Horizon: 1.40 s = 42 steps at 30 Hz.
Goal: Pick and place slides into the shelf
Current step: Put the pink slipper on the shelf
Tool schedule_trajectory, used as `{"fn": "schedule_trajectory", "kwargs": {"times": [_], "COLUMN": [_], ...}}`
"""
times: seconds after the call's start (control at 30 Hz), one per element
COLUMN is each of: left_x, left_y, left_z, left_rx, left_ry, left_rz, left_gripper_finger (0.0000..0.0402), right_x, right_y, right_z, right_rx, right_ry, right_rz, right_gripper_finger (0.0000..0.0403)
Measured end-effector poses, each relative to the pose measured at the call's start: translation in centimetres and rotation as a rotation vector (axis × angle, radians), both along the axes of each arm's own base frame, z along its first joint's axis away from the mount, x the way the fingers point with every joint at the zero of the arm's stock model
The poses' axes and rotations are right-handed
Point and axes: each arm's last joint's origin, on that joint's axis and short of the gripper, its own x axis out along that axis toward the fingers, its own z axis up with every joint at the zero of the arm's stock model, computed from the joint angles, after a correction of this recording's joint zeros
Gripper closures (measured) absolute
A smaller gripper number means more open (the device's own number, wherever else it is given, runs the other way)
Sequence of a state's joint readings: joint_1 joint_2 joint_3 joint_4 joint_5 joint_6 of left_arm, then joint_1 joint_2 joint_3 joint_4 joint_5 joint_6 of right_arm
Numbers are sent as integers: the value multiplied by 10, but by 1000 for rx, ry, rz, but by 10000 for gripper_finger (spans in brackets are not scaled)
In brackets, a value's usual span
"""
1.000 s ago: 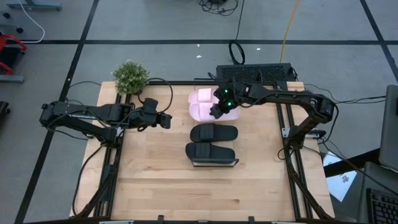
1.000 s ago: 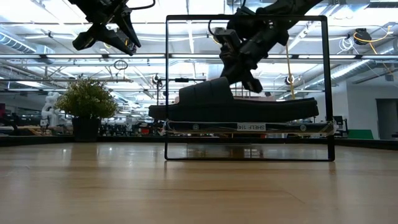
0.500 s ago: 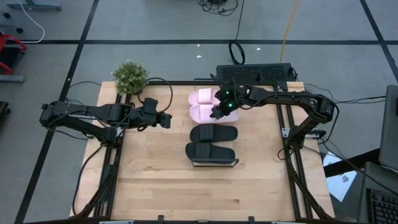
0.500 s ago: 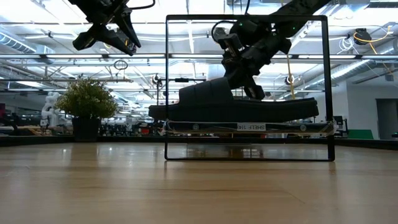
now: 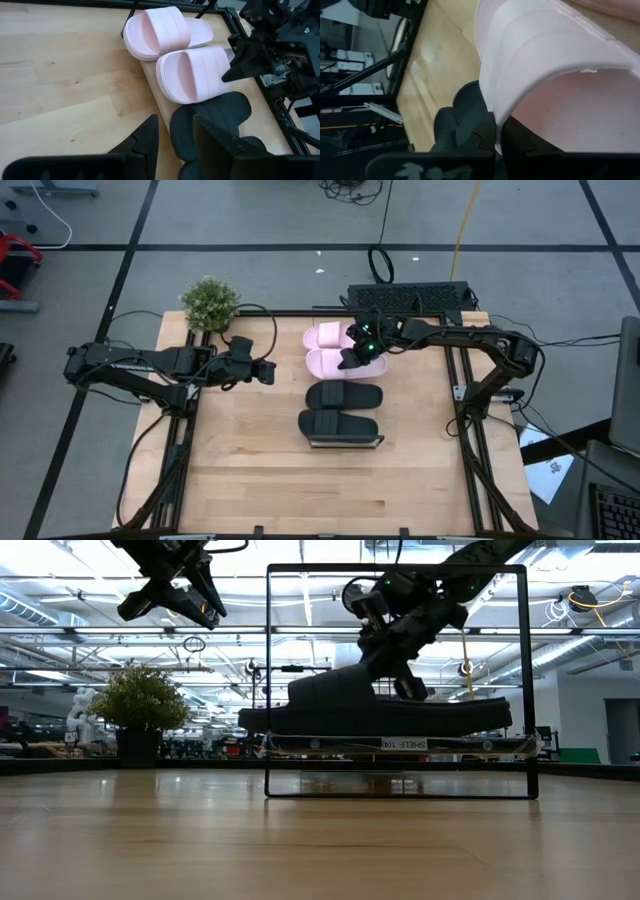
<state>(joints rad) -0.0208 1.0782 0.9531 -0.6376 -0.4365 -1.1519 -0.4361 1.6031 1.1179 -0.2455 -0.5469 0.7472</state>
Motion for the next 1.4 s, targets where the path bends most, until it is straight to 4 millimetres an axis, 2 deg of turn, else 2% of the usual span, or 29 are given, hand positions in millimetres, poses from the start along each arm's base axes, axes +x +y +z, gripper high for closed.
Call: {"fn": "schedule_trajectory", "kwargs": {"times": [0.6, 0.97, 1.4], "left_x": [0, 0, 0], "left_y": [0, 0, 0], "left_z": [0, 0, 1], "left_rx": [7, 7, 8], "left_ry": [-4, -6, -6], "left_rz": [8, 8, 8], "left_gripper_finger": [286, 286, 286], "right_x": [3, -2, -6], "right_y": [-2, 0, -9], "right_z": [3, -15, -13], "right_rx": [-22, -4, 39], "right_ry": [-33, -63, -124], "right_rz": [-24, -43, 11], "right_gripper_finger": [403, 403, 403]}}
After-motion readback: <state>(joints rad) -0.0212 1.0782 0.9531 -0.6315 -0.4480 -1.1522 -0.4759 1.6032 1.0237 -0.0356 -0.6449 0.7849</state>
